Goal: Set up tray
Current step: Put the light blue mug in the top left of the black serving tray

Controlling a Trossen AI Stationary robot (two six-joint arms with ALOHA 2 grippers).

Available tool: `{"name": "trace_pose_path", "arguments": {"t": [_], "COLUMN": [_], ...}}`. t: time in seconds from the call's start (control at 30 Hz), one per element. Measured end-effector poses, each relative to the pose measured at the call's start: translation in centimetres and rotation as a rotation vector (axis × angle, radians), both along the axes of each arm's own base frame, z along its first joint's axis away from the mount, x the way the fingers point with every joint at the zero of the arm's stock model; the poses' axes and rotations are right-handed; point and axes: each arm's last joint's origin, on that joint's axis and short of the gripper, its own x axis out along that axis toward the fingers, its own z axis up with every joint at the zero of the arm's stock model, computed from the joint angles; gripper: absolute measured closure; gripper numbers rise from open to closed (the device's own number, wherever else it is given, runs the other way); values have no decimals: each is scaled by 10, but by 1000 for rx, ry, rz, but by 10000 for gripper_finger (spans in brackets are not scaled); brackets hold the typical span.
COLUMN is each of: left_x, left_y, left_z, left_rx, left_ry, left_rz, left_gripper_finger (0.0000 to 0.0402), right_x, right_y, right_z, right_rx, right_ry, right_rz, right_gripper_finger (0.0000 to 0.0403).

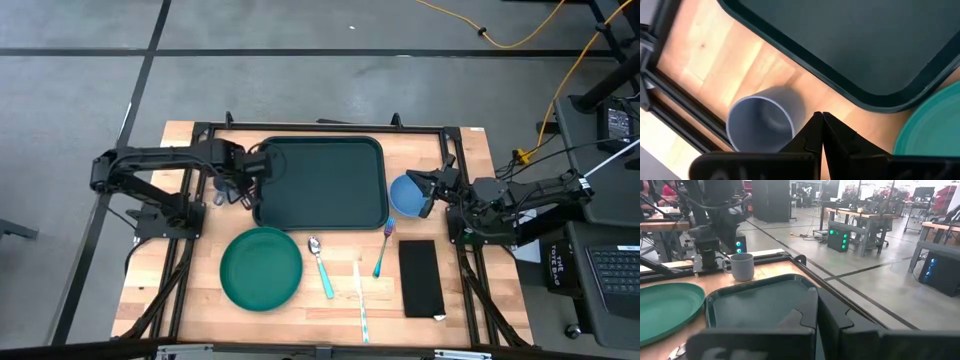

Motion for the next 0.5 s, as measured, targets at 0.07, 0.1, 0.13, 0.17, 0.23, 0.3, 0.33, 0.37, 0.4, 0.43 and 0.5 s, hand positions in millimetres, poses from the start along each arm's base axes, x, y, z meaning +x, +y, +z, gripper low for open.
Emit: {"name": "trace_pose_path", "arguments": {"t": [0.07, 0.1, 0.13, 0.17, 0.23, 0.3, 0.33, 0.37, 0.4, 0.43, 0.5], "left_x": [3, 4, 5, 7, 8, 9, 9, 9, 9, 9, 8], "left_y": [0, 1, 1, 1, 1, 2, 2, 2, 2, 2, 1], "left_z": [-3, -5, -6, -8, -10, -11, -11, -11, -11, -11, -10], "left_rx": [-13, -14, -15, -16, -16, -17, -19, -18, -18, -18, -17], "left_ry": [15, 22, 29, 35, 43, 44, 43, 43, 44, 44, 41], "left_rz": [-1, -2, -2, -1, 10, 41, 48, 48, 44, 38, 34], "left_gripper_finger": [398, 398, 398, 398, 398, 398, 398, 398, 398, 397, 393], "right_x": [0, 0, 0, 0, 0, 0, 0, 0, 0, 0, 0], "right_y": [0, 0, 0, 0, 0, 0, 0, 0, 0, 0, 0], "right_z": [0, 0, 0, 0, 0, 0, 0, 0, 0, 0, 0], "right_rx": [-2, -2, -2, -2, -2, -2, -2, -2, -2, -1, -1], "right_ry": [1, 1, 1, 1, 1, 2, 1, 1, 1, 1, 1], "right_rz": [1, 1, 1, 1, 1, 1, 1, 2, 2, 2, 3], "right_gripper_finger": [393, 393, 393, 393, 393, 393, 393, 393, 393, 393, 393]}}
